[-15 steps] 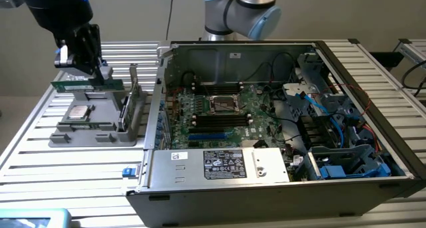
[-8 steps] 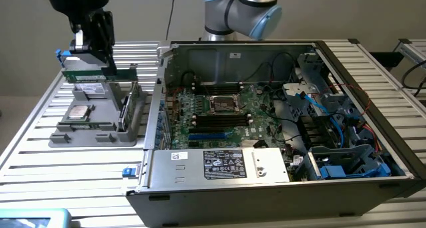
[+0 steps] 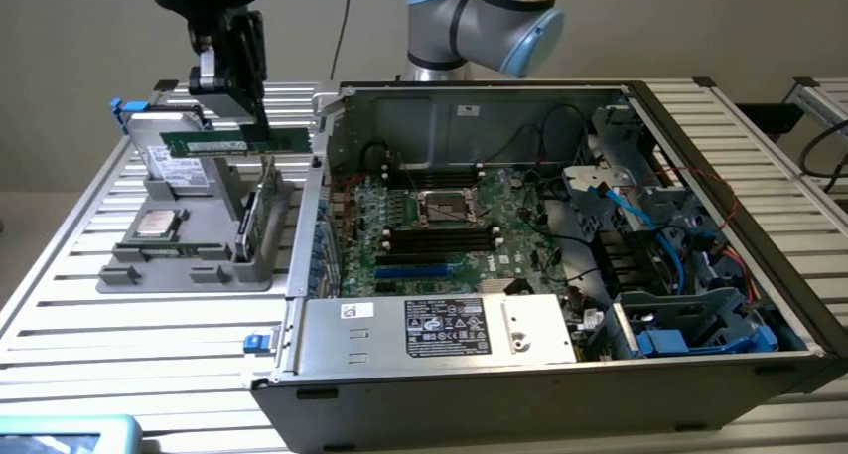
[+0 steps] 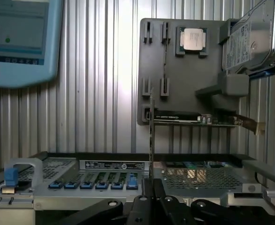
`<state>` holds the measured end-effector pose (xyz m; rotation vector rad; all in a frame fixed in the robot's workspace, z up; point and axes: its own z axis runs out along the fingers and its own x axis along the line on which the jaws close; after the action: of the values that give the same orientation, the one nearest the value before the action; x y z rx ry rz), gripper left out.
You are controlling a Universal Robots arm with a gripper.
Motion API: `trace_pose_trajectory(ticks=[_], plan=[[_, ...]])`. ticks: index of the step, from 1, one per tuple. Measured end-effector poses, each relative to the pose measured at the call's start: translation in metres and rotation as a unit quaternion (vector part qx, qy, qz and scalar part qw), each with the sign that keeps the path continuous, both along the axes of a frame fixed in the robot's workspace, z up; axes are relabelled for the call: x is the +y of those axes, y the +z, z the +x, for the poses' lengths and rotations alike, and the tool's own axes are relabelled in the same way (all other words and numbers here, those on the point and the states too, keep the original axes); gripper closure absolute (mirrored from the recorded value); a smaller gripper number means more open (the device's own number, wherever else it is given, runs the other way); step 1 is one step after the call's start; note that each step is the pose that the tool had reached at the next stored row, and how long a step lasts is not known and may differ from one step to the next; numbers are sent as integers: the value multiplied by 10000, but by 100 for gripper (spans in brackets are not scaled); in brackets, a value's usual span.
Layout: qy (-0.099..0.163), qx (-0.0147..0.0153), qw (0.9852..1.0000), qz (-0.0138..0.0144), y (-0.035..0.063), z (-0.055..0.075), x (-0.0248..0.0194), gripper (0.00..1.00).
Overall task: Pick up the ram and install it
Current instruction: 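Pick up the ram and move it above insertion slot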
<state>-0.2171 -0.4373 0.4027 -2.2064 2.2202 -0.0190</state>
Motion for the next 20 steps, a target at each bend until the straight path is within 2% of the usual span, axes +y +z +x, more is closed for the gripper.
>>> trace_pose_trajectory(ticks=[20], plan=[[3,8,10000,0,-27,910,10,88]])
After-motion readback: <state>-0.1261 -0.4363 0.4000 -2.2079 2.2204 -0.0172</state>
